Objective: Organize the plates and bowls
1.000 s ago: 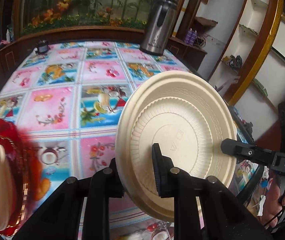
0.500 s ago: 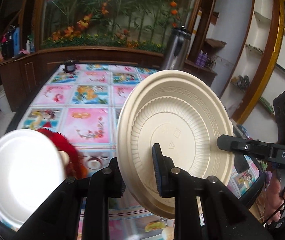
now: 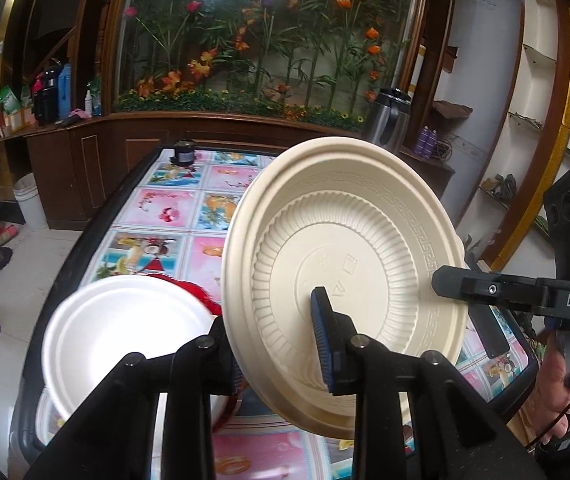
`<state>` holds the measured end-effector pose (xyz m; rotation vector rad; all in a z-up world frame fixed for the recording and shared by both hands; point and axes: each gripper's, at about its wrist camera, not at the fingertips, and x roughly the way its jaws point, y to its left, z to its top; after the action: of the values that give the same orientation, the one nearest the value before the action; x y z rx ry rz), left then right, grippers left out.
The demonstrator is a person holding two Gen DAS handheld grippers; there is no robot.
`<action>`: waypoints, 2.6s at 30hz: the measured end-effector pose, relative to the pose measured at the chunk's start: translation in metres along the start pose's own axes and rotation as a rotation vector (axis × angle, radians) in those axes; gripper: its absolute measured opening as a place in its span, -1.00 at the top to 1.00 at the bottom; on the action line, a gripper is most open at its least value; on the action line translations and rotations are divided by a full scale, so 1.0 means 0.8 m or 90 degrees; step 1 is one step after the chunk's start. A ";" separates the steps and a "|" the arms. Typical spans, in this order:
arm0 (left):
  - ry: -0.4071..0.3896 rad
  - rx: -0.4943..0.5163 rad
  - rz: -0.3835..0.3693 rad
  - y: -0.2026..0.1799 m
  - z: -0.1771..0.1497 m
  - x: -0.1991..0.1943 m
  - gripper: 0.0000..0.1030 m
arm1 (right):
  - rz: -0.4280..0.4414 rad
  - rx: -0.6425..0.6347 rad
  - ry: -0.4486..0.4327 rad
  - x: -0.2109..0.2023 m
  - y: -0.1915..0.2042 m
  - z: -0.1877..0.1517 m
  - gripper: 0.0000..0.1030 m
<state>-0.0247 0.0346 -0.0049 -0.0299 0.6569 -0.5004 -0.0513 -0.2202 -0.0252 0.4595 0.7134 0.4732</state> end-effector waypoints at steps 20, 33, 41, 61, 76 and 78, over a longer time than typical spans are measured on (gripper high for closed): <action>0.026 -0.129 0.108 0.150 -0.038 -0.028 0.48 | 0.062 -0.020 0.146 0.163 0.081 0.002 0.74; 0.053 -0.144 0.107 0.165 -0.053 -0.007 0.47 | 0.052 0.018 0.188 0.201 0.064 -0.008 0.70; 0.053 -0.152 0.118 0.171 -0.052 -0.008 0.41 | 0.048 0.000 0.174 0.192 0.067 -0.009 0.49; 0.033 -0.144 0.172 0.168 -0.053 -0.006 -0.08 | 0.066 0.024 0.136 0.154 0.037 -0.013 0.48; -0.015 -0.144 0.218 0.181 -0.062 -0.044 -0.39 | 0.059 0.046 0.131 0.149 0.012 -0.019 0.48; -0.011 -0.150 0.223 0.187 -0.065 -0.046 -0.39 | 0.056 0.047 0.135 0.152 0.009 -0.021 0.48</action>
<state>-0.0153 0.1902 -0.0525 -0.1385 0.6849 -0.0845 0.0150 -0.1429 -0.0939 0.5165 0.9199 0.5847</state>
